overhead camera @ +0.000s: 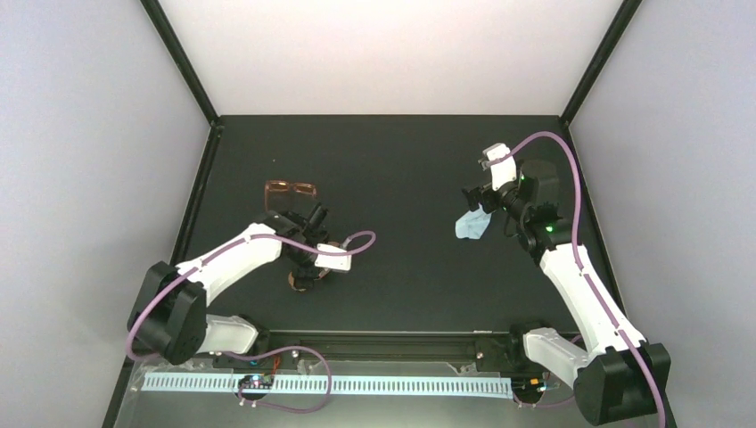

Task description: Organize the sunglasses

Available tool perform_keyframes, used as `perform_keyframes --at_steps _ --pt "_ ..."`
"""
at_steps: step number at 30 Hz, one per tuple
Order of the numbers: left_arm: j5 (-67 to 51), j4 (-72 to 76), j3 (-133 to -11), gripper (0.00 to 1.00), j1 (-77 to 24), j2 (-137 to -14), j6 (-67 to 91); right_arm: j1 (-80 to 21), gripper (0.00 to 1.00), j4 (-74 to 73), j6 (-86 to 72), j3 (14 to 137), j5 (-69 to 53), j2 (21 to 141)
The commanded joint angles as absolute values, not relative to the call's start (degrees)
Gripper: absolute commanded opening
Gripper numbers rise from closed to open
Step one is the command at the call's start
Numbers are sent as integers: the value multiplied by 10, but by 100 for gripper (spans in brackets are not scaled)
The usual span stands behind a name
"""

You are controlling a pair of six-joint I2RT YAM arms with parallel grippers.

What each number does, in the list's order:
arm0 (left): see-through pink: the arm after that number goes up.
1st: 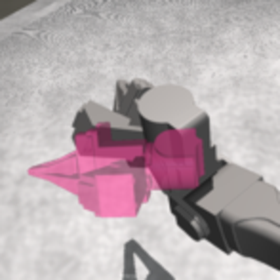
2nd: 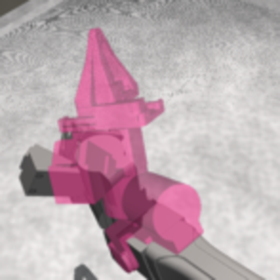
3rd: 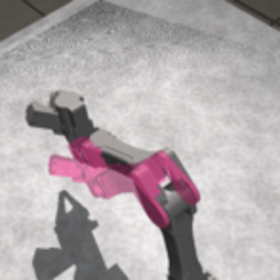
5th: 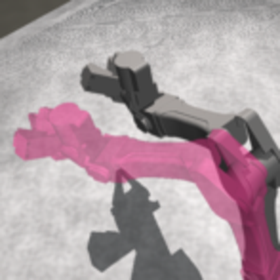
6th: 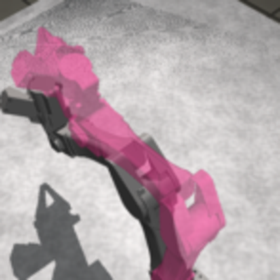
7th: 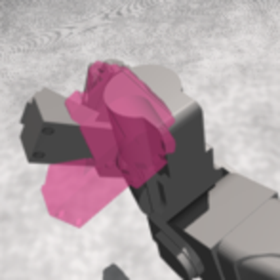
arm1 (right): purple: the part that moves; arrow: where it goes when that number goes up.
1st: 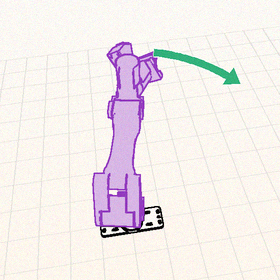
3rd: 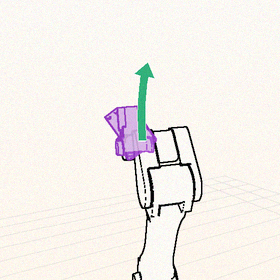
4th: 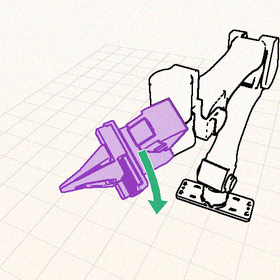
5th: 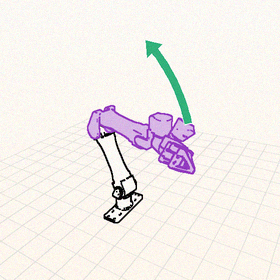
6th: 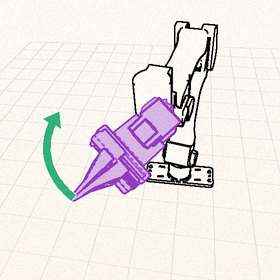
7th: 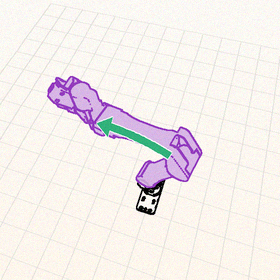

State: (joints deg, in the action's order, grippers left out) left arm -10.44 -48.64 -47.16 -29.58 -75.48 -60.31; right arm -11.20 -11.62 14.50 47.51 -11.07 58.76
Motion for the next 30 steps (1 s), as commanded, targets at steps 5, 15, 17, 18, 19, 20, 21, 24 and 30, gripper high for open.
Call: perform_keyframes --at_steps 5,15,17,18,19,20,21,24,30 --pt "-58 -412 -467 99 -286 -830 -539 -114 100 -115 157 478 -130 576" --pt "-47 -344 -407 95 -285 -812 -448 -114 100 -115 159 476 -132 580" --pt "-48 -345 -401 93 -281 -801 -448 -115 100 -116 159 476 -132 580" --pt "-51 -346 -398 91 -279 -797 -448 -114 100 -116 160 476 -132 581" --pt "-56 -349 -398 89 -276 -796 -448 -114 100 -116 160 476 -133 580" --pt "-60 -351 -398 87 -274 -795 -447 -114 100 -116 160 476 -132 580" --pt "-64 -351 -398 82 -272 -797 -445 -114 100 -116 161 476 -132 580" --pt "-76 -352 -401 70 -269 -800 -434 -114 100 -115 160 476 -135 578" --pt "-129 -347 -417 48 -269 -790 -407 -114 100 -109 157 472 -151 579"
